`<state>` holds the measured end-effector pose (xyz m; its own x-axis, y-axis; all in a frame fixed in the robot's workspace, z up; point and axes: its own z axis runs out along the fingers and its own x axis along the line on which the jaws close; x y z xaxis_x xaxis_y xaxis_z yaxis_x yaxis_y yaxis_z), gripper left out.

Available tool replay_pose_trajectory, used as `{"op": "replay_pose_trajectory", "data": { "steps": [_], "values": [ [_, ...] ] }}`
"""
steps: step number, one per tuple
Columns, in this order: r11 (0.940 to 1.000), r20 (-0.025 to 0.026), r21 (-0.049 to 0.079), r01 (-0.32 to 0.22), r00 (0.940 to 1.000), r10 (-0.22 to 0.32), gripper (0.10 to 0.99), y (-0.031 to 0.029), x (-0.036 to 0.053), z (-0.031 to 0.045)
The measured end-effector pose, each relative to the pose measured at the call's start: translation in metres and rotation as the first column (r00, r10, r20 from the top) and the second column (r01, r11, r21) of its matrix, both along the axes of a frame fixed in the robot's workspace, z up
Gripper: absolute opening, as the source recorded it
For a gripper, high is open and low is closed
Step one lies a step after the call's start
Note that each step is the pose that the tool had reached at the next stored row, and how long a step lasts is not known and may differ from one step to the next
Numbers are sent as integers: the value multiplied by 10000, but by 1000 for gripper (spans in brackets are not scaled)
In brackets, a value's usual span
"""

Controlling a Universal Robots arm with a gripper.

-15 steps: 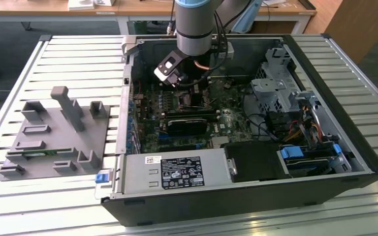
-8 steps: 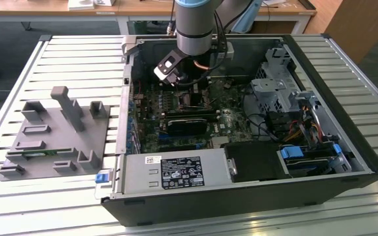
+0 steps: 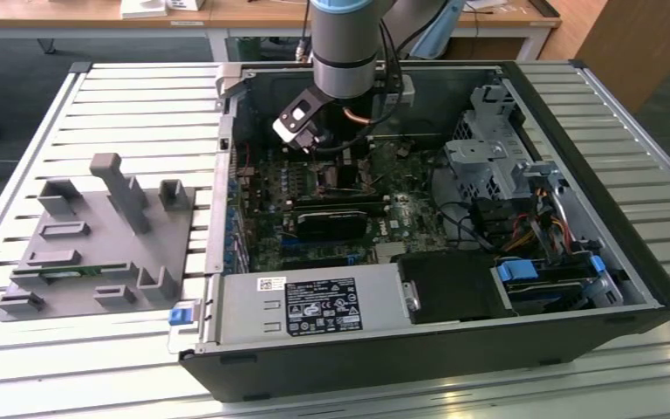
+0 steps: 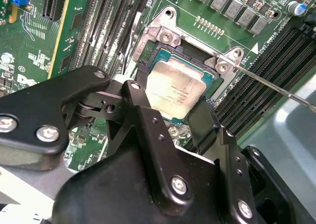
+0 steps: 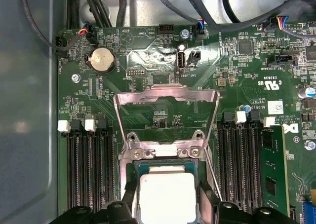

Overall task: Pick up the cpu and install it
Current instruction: 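Place the cpu into insertion slot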

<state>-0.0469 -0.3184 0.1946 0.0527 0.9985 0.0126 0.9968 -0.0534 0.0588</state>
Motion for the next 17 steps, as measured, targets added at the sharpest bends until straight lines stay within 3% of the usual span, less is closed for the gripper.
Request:
{"op": "replay_pose_trajectory", "data": {
  "steps": [11,13,14,16,17],
  "values": [
    [10000,-4,-3,1,10000,-1,588,0,-1,107],
    [10000,-7,-2,0,10000,0,467,0,0,120],
    [10000,-9,-2,1,10000,-1,467,0,-1,125],
    [10000,-11,-1,0,10000,0,349,0,0,132],
    [10000,-13,-2,1,10000,-1,349,0,0,136]
  ]
}}
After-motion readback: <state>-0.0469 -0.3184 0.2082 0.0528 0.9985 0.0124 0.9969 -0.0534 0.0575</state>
